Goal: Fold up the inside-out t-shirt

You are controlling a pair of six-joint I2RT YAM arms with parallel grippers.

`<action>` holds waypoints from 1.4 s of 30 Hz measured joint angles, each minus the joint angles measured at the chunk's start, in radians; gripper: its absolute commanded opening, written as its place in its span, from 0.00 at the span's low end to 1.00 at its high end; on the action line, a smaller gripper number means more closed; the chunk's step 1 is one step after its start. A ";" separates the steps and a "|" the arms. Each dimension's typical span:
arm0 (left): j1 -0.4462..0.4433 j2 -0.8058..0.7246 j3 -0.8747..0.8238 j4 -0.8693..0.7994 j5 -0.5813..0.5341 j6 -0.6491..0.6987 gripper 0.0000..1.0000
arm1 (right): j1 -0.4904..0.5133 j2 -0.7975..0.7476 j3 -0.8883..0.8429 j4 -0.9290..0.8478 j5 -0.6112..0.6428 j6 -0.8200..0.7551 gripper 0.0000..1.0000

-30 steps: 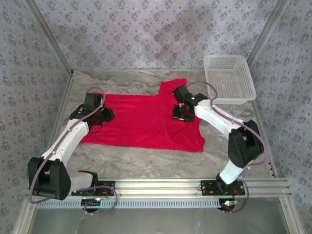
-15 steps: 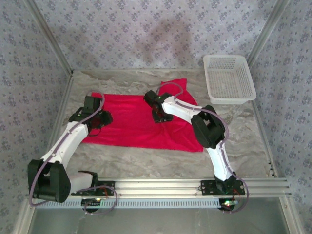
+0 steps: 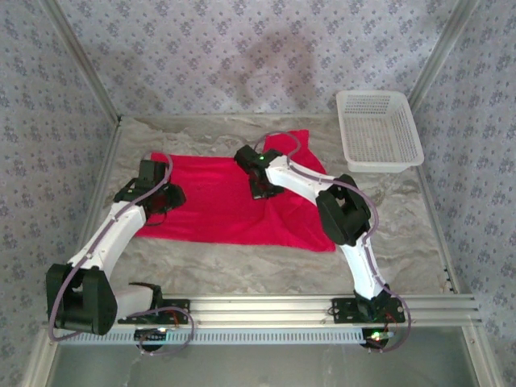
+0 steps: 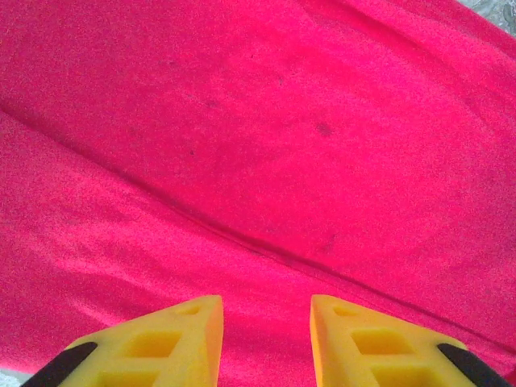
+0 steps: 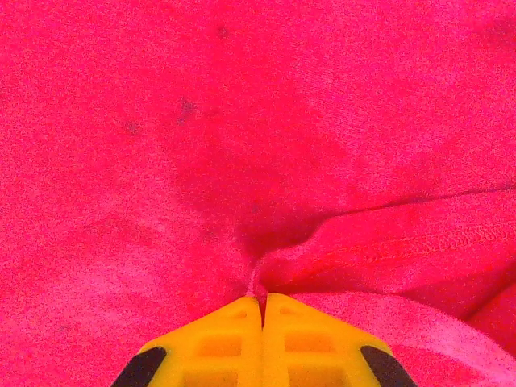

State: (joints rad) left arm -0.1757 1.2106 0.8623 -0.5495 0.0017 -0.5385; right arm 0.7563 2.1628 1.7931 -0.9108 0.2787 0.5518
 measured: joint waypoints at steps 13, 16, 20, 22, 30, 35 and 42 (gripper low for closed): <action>0.001 0.020 0.001 0.000 0.002 -0.001 0.37 | 0.004 0.007 0.061 -0.036 -0.010 -0.040 0.48; 0.006 0.070 0.003 0.004 0.013 -0.002 0.37 | -0.004 -0.083 -0.042 -0.025 -0.014 -0.040 0.48; 0.040 0.136 0.003 0.030 0.049 -0.004 0.37 | -0.031 -0.310 -0.289 0.041 -0.063 -0.017 0.48; 0.086 0.171 0.002 0.056 0.091 -0.007 0.37 | -0.064 -0.403 -0.408 0.093 -0.108 0.006 0.48; 0.351 0.346 -0.067 0.229 0.302 -0.064 0.39 | -0.211 -0.451 -0.712 0.252 -0.248 0.066 0.47; 0.446 0.409 -0.077 0.298 0.434 -0.103 0.38 | -0.229 -0.435 -0.764 0.323 -0.295 0.085 0.47; 0.466 0.378 -0.142 0.361 0.473 -0.111 0.38 | -0.229 -0.484 -0.834 0.370 -0.299 0.109 0.47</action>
State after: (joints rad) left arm 0.2901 1.5883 0.7204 -0.1883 0.4751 -0.6491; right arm 0.5270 1.6783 0.9592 -0.5407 -0.0204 0.6609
